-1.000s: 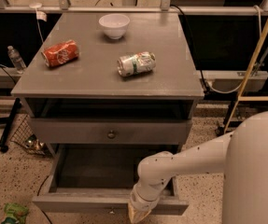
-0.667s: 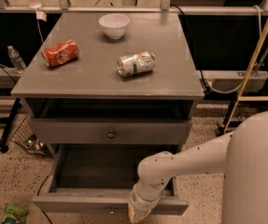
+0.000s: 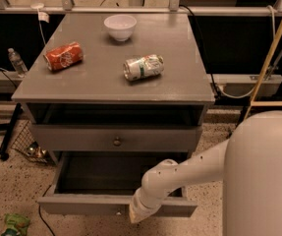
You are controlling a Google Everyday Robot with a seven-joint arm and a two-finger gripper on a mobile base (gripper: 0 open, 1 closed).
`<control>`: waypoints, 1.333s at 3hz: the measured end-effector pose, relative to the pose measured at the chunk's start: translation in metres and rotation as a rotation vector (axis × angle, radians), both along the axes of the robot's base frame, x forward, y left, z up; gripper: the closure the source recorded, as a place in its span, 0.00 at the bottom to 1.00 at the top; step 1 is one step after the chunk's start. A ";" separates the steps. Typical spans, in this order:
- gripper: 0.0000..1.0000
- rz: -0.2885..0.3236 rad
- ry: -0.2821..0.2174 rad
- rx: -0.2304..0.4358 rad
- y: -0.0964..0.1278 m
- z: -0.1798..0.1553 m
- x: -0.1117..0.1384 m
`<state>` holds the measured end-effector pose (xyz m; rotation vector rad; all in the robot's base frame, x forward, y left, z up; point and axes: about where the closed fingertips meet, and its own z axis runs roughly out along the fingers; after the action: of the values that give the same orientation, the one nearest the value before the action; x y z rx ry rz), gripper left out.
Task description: Close middle drawer
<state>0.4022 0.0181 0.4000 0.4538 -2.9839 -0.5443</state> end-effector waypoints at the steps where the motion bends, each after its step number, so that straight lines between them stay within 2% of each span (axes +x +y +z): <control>1: 1.00 -0.010 -0.121 0.048 0.014 0.008 0.028; 3: 1.00 0.003 -0.322 0.186 0.040 0.024 0.082; 4: 1.00 -0.007 -0.331 0.189 0.038 0.023 0.086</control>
Offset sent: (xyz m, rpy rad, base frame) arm 0.0865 0.0376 0.0333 0.1951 -0.3690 -0.0118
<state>0.4882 0.0559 0.4227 0.6025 -3.2600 -0.8323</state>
